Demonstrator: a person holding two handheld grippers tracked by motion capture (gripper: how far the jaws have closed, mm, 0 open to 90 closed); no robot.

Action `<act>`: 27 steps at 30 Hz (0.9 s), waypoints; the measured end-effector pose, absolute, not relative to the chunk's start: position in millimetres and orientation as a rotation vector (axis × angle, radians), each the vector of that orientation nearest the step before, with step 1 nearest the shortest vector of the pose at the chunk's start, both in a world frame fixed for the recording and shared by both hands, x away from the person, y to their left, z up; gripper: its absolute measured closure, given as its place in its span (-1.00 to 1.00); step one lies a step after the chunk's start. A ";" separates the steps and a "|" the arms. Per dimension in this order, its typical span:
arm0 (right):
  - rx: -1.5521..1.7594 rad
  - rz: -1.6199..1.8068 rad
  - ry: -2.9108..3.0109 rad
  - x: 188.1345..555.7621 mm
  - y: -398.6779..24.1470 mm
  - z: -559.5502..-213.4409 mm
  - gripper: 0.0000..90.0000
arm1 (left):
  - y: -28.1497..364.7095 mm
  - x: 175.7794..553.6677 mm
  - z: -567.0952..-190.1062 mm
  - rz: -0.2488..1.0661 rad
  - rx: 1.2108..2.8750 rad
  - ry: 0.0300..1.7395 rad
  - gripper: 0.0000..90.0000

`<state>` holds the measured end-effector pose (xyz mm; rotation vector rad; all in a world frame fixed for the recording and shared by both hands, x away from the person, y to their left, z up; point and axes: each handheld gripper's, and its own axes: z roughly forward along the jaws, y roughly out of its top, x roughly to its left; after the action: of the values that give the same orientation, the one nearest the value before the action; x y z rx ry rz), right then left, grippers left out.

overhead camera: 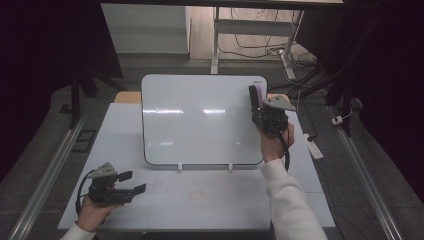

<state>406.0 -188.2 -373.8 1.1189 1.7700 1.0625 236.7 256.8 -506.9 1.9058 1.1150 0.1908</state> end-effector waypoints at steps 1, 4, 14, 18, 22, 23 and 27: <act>1.120 1.061 1.767 407.0 -187.4 -373.8 0.38 | 257.0 236.9 -507.3 0.189 1.907 1.113 -0.54; 1.120 1.063 1.764 409.0 -186.0 -373.7 0.36 | 256.8 236.6 -507.4 0.190 1.908 1.113 -0.54; 1.122 1.070 1.778 412.4 -186.3 -372.0 0.28 | 256.3 236.9 -508.3 0.187 1.911 1.113 -0.54; 1.116 1.069 1.770 410.8 -186.2 -371.8 0.17 | 256.7 236.8 -508.5 0.189 1.911 1.111 -0.54; 1.091 1.107 1.777 400.4 -191.7 -368.5 0.11 | 257.6 236.8 -508.6 0.189 1.910 1.113 -0.54; 1.078 1.107 1.782 396.2 -194.0 -369.0 0.10 | 257.9 236.9 -508.7 0.190 1.910 1.114 -0.54; 1.057 1.122 1.828 377.4 -207.1 -377.2 0.02 | 258.9 237.7 -509.6 0.195 1.911 1.115 -0.54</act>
<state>377.4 -207.1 -377.2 1.0566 1.8276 1.1216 237.7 258.9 -509.6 1.9109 1.1152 0.1947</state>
